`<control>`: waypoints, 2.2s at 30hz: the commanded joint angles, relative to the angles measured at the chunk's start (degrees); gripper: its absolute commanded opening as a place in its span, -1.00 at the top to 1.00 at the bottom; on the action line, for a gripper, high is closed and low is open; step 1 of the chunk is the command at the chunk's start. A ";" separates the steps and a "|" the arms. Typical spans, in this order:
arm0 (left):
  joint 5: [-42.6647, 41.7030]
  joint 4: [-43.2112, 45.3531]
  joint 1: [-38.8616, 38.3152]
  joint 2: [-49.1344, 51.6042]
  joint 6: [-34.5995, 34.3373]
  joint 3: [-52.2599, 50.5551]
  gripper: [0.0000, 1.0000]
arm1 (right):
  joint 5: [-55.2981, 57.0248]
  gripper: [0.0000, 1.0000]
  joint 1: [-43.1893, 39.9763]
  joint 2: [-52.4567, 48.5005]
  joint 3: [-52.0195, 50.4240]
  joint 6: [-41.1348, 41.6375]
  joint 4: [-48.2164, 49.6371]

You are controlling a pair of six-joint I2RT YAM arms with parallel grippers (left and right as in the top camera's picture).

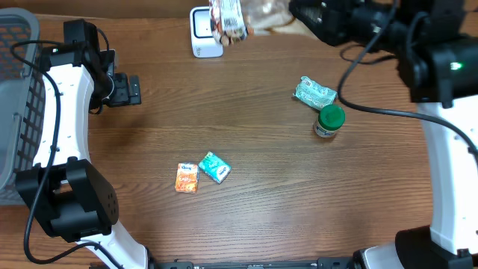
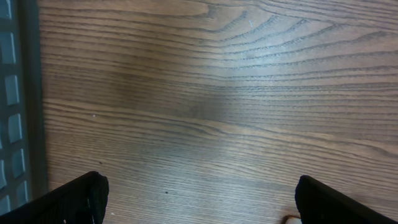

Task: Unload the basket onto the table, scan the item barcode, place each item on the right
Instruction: 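Hold the Pantry bag in front of the white barcode scanner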

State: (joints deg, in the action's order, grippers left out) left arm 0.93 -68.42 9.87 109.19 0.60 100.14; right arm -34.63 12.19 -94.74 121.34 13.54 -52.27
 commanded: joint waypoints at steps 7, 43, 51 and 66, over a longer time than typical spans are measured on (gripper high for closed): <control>0.96 -0.13 0.22 -0.55 0.70 1.01 -0.99 | 39.89 0.79 11.76 -15.06 -0.26 -16.35 16.94; 0.98 -0.13 0.22 -0.55 0.70 0.98 -0.99 | 46.21 0.89 19.69 -41.86 -0.28 -73.81 54.34; 0.96 -0.13 0.22 -0.55 0.70 1.01 -0.99 | 46.18 0.89 19.91 -41.83 -0.28 -73.79 52.57; 0.98 -0.13 0.22 -0.55 0.70 0.98 -0.99 | 42.47 0.89 19.21 -28.33 -0.26 -41.48 46.88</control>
State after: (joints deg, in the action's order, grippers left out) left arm 1.63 -68.58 9.87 109.19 0.62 100.14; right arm 8.47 32.16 -133.99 120.57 -44.25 -3.53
